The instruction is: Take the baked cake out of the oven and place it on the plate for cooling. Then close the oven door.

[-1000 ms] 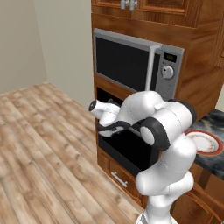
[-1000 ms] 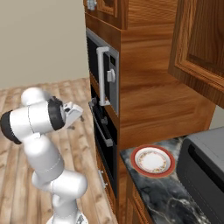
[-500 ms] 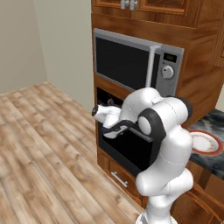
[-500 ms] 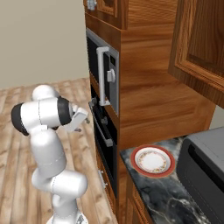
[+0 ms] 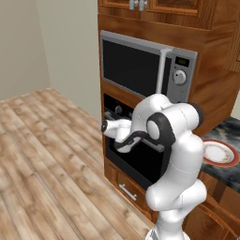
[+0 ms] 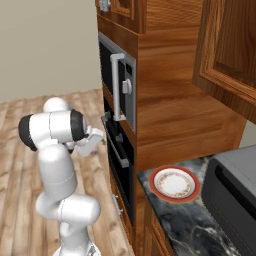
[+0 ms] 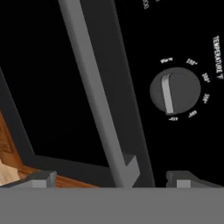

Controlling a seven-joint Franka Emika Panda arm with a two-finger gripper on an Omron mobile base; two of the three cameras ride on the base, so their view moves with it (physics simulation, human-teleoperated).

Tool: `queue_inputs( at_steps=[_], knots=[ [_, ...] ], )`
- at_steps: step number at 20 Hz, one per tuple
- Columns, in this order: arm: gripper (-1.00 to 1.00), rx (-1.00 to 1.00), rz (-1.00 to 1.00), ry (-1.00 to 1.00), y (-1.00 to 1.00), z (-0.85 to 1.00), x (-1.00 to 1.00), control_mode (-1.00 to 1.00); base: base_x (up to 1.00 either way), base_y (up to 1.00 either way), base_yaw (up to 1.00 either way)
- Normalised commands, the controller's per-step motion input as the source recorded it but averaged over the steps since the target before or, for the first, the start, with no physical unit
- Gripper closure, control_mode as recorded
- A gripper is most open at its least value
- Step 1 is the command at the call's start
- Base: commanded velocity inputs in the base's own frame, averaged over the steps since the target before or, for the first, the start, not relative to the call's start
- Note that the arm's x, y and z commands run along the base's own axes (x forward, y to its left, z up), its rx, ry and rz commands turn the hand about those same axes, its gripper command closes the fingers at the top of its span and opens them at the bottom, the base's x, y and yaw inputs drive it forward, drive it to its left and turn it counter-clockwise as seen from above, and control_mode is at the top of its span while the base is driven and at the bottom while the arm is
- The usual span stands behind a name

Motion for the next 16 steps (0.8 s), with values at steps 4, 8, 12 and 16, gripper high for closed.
queue_inputs(
  at_steps=[4, 8, 12, 16],
  knots=[
    [-1.00, -0.05, 0.00, -0.07, -0.12, -0.14, 0.13, -1.00, 0.00, 0.00, 0.00],
    [-1.00, -0.06, 0.00, -0.08, -0.07, -0.20, 0.16, -1.00, 0.00, 0.00, 0.00],
    [-1.00, -0.05, 0.00, -0.06, -0.09, -0.17, 0.19, -1.00, 0.00, 0.00, 0.00],
    [-1.00, -0.05, 0.00, -0.06, -0.17, -0.12, 0.21, -1.00, 0.00, 0.00, 0.00]
  ],
)
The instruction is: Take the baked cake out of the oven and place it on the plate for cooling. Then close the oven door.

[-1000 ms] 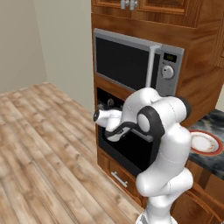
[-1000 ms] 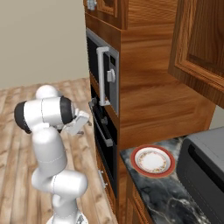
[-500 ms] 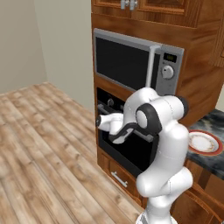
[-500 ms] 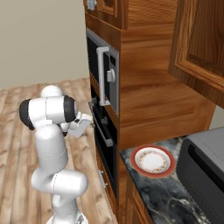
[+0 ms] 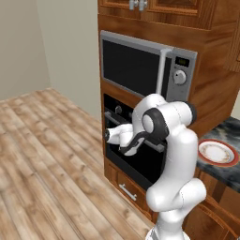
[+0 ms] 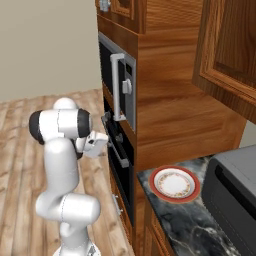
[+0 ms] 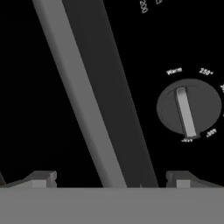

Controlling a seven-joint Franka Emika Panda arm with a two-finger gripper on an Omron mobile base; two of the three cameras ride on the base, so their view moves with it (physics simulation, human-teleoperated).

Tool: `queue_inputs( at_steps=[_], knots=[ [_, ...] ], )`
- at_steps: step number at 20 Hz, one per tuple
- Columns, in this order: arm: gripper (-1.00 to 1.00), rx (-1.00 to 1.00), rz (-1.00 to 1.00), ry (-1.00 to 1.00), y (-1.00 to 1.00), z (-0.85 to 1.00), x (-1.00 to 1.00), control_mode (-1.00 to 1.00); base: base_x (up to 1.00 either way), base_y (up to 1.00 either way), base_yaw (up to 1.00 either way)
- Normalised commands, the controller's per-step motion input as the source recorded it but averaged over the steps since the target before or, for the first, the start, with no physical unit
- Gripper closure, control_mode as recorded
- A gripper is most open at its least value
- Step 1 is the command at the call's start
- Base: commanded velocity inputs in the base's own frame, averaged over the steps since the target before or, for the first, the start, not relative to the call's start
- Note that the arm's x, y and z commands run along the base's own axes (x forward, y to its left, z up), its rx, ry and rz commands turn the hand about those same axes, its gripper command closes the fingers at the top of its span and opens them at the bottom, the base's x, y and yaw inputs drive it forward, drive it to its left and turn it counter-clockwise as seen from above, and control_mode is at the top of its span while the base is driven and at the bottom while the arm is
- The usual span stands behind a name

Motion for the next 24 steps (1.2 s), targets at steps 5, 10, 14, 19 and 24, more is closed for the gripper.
queue_inputs(
  at_steps=[5, 10, 14, 19, 24],
  knots=[
    [-1.00, -0.04, 0.00, -0.03, -0.21, -0.10, 0.21, -1.00, 0.00, 0.00, 0.00],
    [-1.00, -0.04, 0.00, 0.00, -0.18, -0.18, 0.22, -1.00, 0.00, 0.00, 0.00],
    [-1.00, -0.06, 0.00, 0.00, -0.12, -0.26, 0.22, -1.00, 0.00, 0.00, 0.00],
    [-1.00, -0.06, 0.00, 0.00, -0.05, -0.33, 0.16, -1.00, 0.00, 0.00, 0.00],
    [-1.00, -0.06, 0.00, 0.00, -0.04, -0.35, 0.18, -1.00, 0.00, 0.00, 0.00]
  ],
)
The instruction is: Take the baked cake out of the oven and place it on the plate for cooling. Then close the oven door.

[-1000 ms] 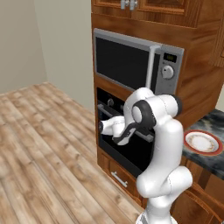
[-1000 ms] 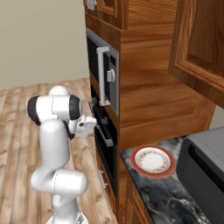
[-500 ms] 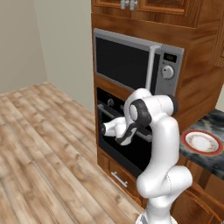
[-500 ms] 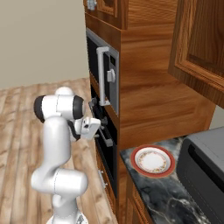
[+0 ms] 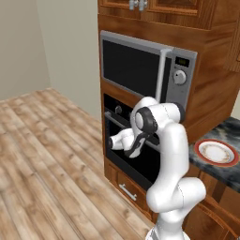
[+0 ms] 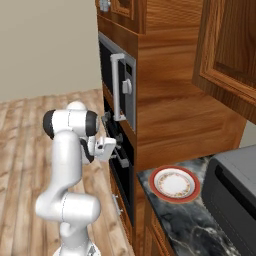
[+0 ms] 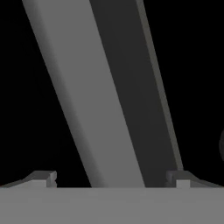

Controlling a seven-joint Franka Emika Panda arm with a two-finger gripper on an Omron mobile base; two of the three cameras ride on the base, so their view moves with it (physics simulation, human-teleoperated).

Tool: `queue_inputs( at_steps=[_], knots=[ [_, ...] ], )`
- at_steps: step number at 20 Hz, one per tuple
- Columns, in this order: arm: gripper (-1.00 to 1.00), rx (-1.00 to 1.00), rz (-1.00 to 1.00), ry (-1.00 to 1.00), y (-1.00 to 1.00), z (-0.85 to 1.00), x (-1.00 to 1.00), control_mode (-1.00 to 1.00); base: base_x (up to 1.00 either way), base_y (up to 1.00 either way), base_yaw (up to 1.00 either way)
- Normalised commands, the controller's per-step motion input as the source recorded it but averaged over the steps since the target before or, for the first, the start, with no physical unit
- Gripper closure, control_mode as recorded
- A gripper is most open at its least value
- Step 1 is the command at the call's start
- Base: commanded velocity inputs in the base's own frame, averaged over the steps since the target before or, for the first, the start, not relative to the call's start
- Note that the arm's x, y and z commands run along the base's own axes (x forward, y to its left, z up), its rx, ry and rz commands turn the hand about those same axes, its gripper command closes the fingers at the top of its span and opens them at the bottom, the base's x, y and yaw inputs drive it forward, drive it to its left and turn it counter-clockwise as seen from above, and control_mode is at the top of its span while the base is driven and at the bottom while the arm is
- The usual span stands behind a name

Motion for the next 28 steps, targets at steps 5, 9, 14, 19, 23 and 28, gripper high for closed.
queue_inputs(
  at_steps=[5, 9, 14, 19, 23, 28],
  knots=[
    [1.00, -0.03, 0.00, 0.05, 0.00, -0.35, 0.09, -1.00, 0.00, 0.00, 0.00],
    [1.00, 0.00, 0.00, 0.20, 0.24, -0.41, 0.00, -1.00, 0.00, 0.00, 0.00],
    [1.00, 0.00, 0.00, 0.27, 0.58, -0.50, -0.26, -1.00, 0.00, 0.00, 0.00],
    [1.00, 0.00, 0.00, 0.25, 0.88, -0.55, -0.46, -1.00, 0.00, 0.00, 0.00],
    [1.00, 0.00, 0.00, 0.23, 0.98, -0.60, -0.57, -1.00, 0.00, 0.00, 0.00],
    [1.00, 0.00, 0.01, 0.19, 0.93, -0.64, -0.61, -1.00, 0.00, 0.00, 0.00]
  ],
)
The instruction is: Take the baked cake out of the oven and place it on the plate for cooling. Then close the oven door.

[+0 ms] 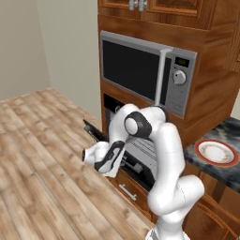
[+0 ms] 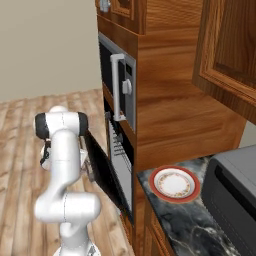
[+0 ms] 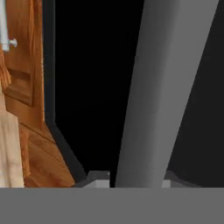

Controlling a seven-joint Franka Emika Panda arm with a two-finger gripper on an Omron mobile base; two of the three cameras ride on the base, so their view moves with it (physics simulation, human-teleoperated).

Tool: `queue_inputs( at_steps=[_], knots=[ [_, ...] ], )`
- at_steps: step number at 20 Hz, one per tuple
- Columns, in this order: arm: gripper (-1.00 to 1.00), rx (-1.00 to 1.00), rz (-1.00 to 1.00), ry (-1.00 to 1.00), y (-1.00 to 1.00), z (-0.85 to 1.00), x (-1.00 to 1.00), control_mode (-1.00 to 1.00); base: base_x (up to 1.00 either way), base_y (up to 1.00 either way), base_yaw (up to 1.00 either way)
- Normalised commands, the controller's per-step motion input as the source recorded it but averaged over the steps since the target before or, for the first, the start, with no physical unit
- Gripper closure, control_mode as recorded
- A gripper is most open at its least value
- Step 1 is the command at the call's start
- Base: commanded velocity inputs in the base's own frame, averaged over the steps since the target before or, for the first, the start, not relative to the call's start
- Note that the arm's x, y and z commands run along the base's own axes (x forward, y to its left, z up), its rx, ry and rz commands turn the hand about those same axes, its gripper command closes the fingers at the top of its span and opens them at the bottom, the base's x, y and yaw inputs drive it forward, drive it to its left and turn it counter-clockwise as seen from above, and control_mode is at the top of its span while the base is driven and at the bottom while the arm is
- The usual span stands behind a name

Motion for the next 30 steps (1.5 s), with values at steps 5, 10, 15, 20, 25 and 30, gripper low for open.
queue_inputs(
  at_steps=[5, 10, 15, 20, 25, 30],
  knots=[
    [-1.00, 0.00, 0.01, 0.13, 0.84, -0.62, -0.46, -1.00, 0.00, 0.00, 0.00],
    [-1.00, 0.00, 0.02, 0.01, 0.51, -0.12, -0.72, -1.00, 0.00, 0.00, 0.00],
    [-1.00, 0.03, 0.05, -0.02, 0.33, 0.31, -1.00, -1.00, 0.00, 0.00, 0.00],
    [-1.00, 0.12, 0.02, -0.08, 0.14, 0.83, -0.89, -1.00, 0.00, 0.00, 0.00],
    [-1.00, 0.15, 0.00, -0.07, -0.03, 0.95, -0.28, -1.00, 0.00, 0.00, 0.00],
    [-1.00, 0.02, 0.00, -0.10, -0.45, 0.45, 0.21, -1.00, 0.00, 0.00, 0.00]
  ],
)
